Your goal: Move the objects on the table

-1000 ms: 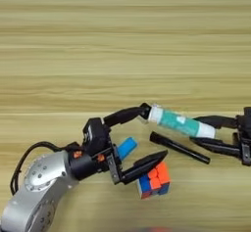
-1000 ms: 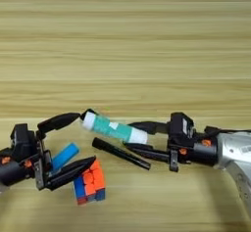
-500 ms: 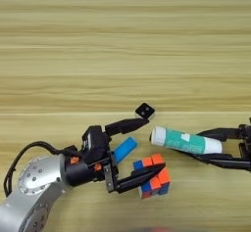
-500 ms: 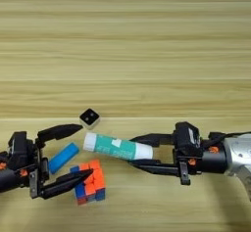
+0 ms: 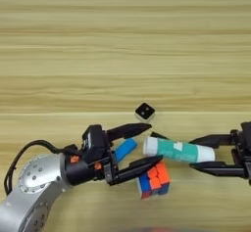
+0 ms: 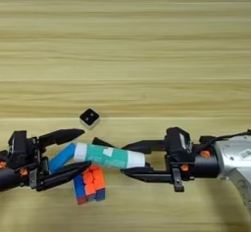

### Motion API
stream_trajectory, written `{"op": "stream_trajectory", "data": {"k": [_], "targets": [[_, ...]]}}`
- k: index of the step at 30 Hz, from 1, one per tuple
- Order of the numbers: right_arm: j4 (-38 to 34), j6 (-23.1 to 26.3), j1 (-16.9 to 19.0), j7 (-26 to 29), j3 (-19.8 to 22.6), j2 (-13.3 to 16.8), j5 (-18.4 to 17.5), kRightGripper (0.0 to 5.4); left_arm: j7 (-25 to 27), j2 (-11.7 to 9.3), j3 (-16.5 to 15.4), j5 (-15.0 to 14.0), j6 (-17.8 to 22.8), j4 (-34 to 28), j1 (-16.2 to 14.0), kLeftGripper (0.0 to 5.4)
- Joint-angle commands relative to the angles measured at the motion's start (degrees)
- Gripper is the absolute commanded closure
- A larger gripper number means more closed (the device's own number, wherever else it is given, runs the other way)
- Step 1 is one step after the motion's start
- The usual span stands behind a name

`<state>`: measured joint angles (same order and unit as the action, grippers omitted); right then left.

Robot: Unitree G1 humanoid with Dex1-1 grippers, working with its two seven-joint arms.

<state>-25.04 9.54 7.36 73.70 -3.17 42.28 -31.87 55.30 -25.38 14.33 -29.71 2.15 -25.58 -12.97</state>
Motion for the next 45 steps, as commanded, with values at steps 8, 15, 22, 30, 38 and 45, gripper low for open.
{"op": "stream_trajectory", "data": {"k": [8, 15, 22, 30, 38, 45], "targets": [[-0.6, 0.4, -0.7, -0.9, -0.8, 0.6, -0.3, 3.71, -0.4, 0.2, -0.1, 0.2, -0.3, -0.3, 0.1, 3.29], [-0.8, 0.6, -0.5, -1.3, -0.4, 0.7, -0.7, 3.71, -0.7, 0.1, -0.2, 0.4, -0.4, -0.7, -0.1, 3.53], [-1.4, 1.1, -0.3, -1.6, 0.2, 0.9, -1.5, 3.71, -0.6, -0.3, -0.5, 0.3, -0.4, -1.1, -0.5, 3.56], [-2.1, 1.9, 0.3, -2.3, 0.3, 1.0, -1.8, 3.71, -0.6, -0.5, -0.7, 0.3, -0.2, -2.0, -1.2, 3.56], [-2.8, 3.2, 0.2, -3.6, 0.6, 0.7, -2.6, 2.41, -0.8, -0.4, -0.8, 0.2, -0.1, -2.1, -1.5, 3.74], [-3.0, 3.7, -0.3, -4.4, 1.6, 0.4, -4.1, 1.18, -1.6, -0.1, -1.2, 0.8, -0.2, -1.3, -1.1, 3.83]]}}
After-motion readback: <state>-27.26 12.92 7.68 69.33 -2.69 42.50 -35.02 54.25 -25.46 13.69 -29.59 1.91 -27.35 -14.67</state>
